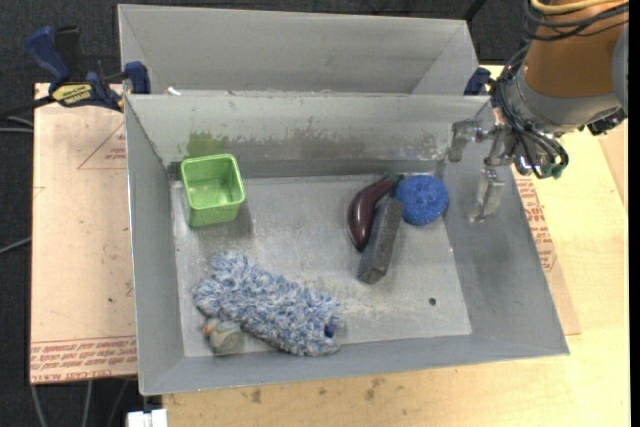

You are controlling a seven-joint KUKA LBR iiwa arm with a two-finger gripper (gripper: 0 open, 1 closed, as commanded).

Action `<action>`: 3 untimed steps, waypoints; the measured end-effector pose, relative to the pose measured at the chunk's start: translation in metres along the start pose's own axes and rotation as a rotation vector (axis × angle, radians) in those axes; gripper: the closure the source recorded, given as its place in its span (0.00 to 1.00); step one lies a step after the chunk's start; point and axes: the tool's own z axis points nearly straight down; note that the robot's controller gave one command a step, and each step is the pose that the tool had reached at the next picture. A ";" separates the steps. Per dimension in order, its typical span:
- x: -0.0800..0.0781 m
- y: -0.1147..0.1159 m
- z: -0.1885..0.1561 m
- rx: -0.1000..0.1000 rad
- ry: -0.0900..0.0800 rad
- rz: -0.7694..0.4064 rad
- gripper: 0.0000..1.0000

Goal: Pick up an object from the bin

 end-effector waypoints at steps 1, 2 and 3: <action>-0.001 0.001 -0.005 0.001 -0.008 -0.003 0.00; -0.005 0.006 0.052 0.001 -0.012 0.080 0.00; -0.001 0.014 0.079 -0.001 -0.003 0.113 0.00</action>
Offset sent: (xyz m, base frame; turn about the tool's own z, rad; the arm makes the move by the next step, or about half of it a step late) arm 0.0068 0.0142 -0.1331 0.1914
